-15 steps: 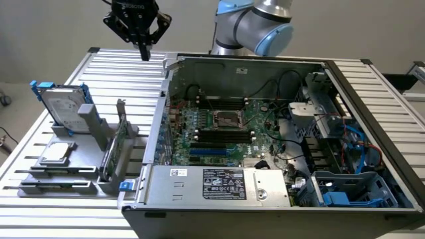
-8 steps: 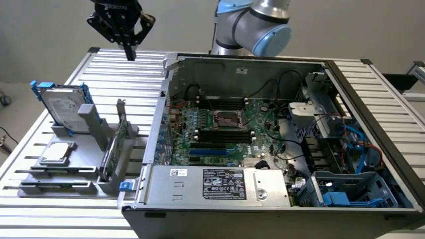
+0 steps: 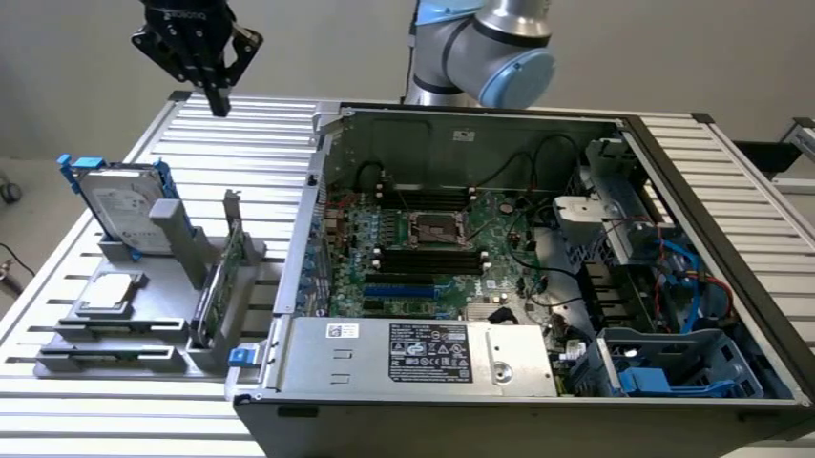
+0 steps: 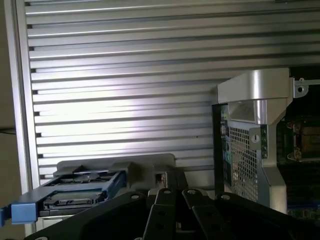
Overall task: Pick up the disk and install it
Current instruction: 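Reach for the disk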
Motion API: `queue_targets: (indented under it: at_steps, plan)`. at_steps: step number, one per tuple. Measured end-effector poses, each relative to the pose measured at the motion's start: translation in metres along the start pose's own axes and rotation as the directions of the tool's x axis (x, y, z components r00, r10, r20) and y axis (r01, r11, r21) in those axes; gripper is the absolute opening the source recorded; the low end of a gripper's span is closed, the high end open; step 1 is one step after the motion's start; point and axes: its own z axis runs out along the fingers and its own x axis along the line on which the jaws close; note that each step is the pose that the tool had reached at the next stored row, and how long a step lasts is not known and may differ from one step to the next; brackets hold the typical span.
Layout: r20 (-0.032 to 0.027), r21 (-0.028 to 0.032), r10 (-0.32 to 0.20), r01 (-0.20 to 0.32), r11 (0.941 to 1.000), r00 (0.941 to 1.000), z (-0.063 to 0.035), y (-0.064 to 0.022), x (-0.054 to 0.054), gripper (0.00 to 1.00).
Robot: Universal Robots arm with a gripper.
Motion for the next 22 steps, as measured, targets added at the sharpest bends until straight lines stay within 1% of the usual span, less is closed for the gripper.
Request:
queue_targets:
  at_steps: [10, 18, 22]
  plan:
    - [-0.0114, 0.0008, 0.000, 0.000, 1.0000, 0.9999, 0.0037, 0.0006, 0.046, 0.11]
    - [-0.0129, 0.0009, 0.001, -0.001, 1.0000, 0.9999, 0.0067, 0.0001, 0.082, 0.11]
    - [-0.0156, 0.0012, 0.001, -0.001, 1.0000, 0.9999, 0.0074, -0.0004, 0.100, 0.11]
